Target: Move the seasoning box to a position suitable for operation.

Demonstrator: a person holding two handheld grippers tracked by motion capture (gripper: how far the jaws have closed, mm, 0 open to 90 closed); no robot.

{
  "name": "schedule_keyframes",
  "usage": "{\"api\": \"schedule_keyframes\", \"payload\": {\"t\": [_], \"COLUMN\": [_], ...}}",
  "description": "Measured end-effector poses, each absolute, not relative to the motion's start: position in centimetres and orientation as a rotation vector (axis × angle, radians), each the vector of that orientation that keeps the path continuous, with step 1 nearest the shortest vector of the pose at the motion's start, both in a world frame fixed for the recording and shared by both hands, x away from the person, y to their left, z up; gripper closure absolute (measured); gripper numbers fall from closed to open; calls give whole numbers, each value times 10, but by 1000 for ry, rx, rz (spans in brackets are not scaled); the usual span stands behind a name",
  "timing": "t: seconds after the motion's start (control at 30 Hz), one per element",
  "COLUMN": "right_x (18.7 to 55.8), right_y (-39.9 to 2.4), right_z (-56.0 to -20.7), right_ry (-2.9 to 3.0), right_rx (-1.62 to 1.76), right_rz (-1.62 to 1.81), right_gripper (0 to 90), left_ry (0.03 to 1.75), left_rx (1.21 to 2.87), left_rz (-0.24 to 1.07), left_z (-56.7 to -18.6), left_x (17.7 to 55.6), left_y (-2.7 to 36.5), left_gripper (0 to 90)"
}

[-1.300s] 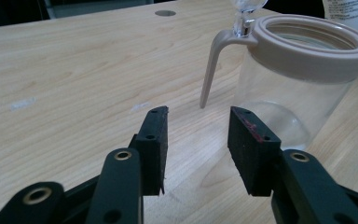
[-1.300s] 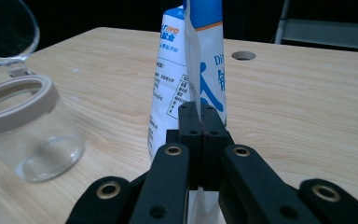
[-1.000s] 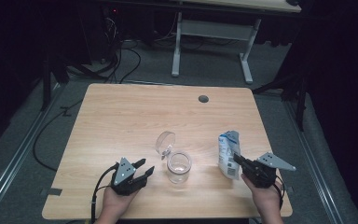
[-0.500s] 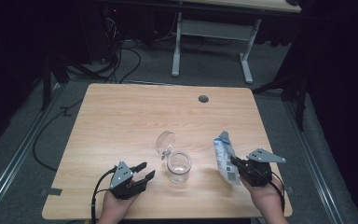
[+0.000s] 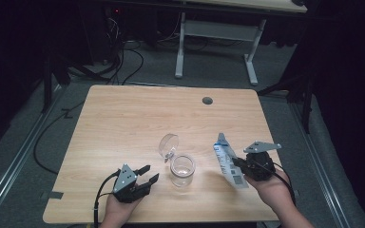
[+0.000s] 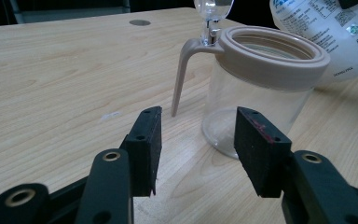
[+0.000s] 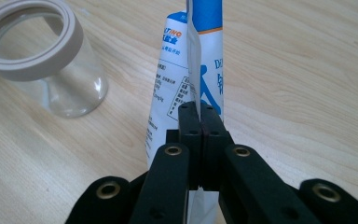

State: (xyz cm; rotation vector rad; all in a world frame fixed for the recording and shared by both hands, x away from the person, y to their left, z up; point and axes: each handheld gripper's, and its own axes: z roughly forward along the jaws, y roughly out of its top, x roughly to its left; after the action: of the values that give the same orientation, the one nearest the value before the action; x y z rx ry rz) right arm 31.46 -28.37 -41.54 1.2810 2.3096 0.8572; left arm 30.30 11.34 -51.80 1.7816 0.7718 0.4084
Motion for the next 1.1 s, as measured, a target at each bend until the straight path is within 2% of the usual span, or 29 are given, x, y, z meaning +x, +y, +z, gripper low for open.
{"api": "schedule_keyframes", "payload": {"t": [1.1], "right_x": [335], "right_y": [-274], "right_z": [-392], "right_ry": [2567], "right_rx": [1340], "right_rz": [501], "right_gripper": [900], "left_ry": [760], "left_rx": [1791], "left_rz": [403], "left_z": [-519], "left_x": [302], "left_y": [114], "left_gripper": [514]}}
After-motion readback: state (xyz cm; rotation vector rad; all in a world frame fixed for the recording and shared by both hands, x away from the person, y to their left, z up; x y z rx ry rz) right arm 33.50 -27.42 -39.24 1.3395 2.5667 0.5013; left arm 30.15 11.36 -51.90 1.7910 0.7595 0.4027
